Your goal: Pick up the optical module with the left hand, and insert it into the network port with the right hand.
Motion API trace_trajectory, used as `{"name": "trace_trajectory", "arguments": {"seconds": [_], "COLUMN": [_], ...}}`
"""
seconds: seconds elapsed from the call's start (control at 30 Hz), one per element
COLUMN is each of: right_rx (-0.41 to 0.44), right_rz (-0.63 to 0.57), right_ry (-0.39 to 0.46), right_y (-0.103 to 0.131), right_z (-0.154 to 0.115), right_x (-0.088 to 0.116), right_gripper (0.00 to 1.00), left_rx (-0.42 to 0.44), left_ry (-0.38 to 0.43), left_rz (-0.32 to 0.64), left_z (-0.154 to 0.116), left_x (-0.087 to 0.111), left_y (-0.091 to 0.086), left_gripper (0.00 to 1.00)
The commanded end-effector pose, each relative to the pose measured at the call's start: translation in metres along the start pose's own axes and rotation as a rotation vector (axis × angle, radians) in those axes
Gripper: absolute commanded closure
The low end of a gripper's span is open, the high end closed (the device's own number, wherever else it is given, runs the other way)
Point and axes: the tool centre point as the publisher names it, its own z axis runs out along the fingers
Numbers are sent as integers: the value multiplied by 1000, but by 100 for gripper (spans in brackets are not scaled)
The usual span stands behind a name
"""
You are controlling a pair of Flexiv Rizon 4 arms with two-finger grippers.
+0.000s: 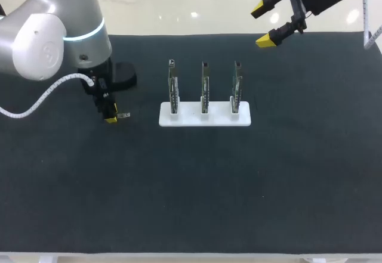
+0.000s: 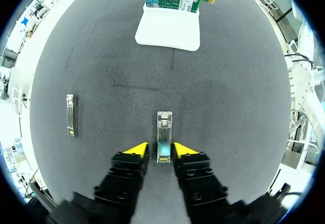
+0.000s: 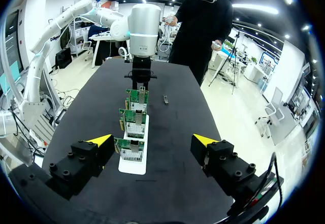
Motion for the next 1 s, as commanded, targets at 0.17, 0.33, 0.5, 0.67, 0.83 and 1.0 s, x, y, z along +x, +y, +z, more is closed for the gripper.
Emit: {"name": "trace_trajectory", "arguments": {"seconds": [0.17,0.33,0.5,0.67,0.83,1.0], "right_rx": [0,0,0,0,0,0], "right_rz": [-1,-1,-1,-1,-1,-1], "right_ry": [-2,-2,-2,-2,-2,-2], "right_y": [0,0,0,0,0,0], "right_z": [0,0,0,0,0,0], "right_x": [0,0,0,0,0,0], "right_gripper": [0,0,0,0,0,0], "left_rx": [-9,-14,-19,-19,-22,-2], "left_ry": [1,4,-8,-80,-195,-325], "left_rz": [3,5,13,38,85,129], "left_z": [3,7,6,-10,-36,-69], "left_x": [3,4,5,4,4,1], "left_y": [-2,-2,-2,-2,-7,-14], "left_gripper": [58,62,100,100,100,100]}}
